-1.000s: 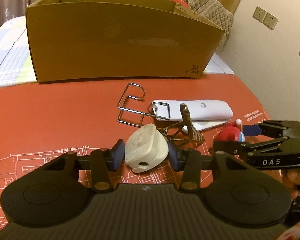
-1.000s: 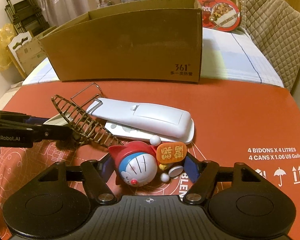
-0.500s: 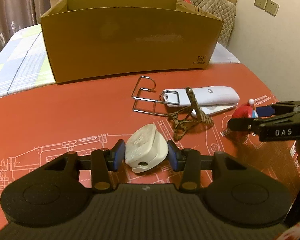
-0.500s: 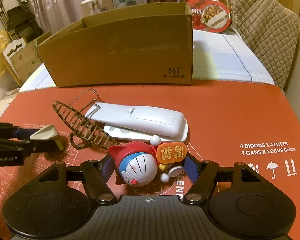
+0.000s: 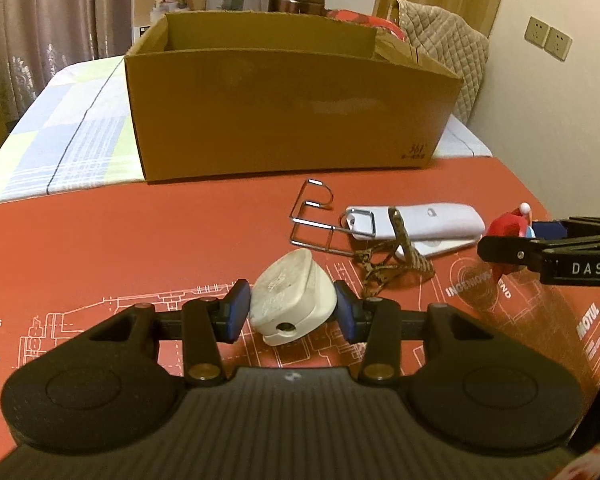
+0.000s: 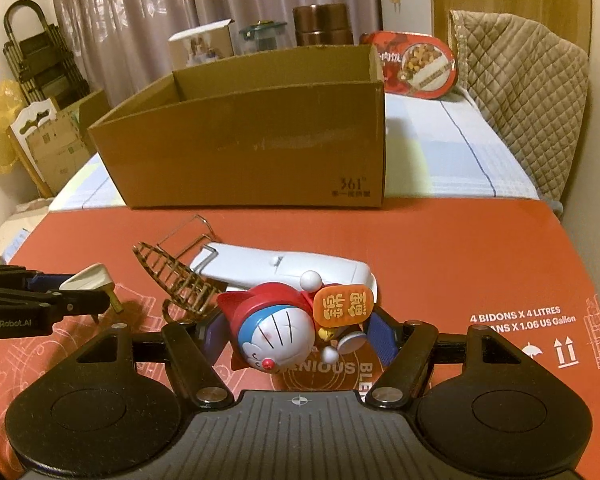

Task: Organize rigid objects
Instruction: 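Carry the plug and Doraemon figure with both tools over the cardboard box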

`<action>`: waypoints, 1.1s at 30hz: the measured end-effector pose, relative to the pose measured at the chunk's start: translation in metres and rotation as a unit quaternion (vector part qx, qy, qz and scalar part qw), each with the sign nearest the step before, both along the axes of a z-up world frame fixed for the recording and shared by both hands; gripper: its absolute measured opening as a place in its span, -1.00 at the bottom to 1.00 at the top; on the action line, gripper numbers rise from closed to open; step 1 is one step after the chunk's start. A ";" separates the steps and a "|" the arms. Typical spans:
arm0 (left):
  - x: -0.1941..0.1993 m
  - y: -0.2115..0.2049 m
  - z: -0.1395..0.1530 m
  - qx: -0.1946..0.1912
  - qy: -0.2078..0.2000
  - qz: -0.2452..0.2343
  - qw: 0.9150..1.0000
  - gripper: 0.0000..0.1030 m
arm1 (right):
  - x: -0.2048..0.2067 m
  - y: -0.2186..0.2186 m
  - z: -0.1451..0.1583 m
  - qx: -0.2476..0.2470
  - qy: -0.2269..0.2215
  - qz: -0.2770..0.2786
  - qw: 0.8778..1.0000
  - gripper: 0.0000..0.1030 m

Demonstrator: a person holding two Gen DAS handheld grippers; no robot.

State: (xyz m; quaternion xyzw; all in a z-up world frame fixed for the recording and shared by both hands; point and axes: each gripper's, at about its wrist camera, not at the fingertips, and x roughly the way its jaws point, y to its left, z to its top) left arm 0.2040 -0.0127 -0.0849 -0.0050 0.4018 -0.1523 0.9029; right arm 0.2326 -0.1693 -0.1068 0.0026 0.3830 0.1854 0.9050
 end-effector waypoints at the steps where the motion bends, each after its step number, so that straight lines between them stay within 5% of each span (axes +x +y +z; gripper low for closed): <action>1: -0.001 0.000 0.002 0.000 -0.003 0.001 1.000 -0.23 | 0.000 0.000 0.002 0.002 -0.003 0.000 1.000 0.30; 20: 0.007 0.005 0.055 -0.011 -0.056 0.030 0.998 -0.23 | 0.005 0.019 0.046 0.004 -0.056 0.001 0.998 0.30; 33: 0.046 0.003 0.105 -0.013 -0.116 0.048 0.992 -0.23 | 0.044 0.043 0.088 0.027 -0.111 0.012 0.993 0.30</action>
